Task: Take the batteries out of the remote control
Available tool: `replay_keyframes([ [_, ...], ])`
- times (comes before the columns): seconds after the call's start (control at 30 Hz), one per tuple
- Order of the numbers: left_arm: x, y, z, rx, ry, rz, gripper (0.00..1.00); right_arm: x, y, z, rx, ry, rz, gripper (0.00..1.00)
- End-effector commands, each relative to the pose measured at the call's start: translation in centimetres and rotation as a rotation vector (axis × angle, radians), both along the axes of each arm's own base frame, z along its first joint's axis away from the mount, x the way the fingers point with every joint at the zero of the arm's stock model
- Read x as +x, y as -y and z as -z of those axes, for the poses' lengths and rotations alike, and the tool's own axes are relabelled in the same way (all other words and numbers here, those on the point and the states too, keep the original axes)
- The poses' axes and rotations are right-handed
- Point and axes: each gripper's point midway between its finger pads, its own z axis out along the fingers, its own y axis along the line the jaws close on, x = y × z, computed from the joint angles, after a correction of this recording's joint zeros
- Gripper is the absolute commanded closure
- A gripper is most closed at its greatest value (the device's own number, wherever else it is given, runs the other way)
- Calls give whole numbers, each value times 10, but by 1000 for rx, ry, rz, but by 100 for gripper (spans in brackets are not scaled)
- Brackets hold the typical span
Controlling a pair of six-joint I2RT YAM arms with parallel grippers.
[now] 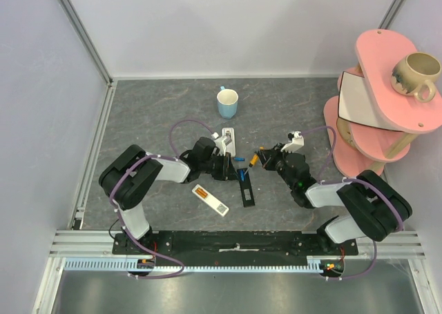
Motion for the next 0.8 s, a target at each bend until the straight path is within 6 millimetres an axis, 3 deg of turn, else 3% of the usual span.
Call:
replay_keyframes([
  [0.0,6,-5,13,53,-5,-23,76,10,-9,-33,72,97,-7,100],
  [0.17,7,-8,17,70,-9,-34,77,7,-15,-33,87,102,-33,100],
  [0.43,7,-8,18,77,-11,-38,79,6,-14,-11,56,48,-32,100],
  [0.77,4,-10,23,85,-20,-36,80,1,-5,-34,81,101,-12,100],
])
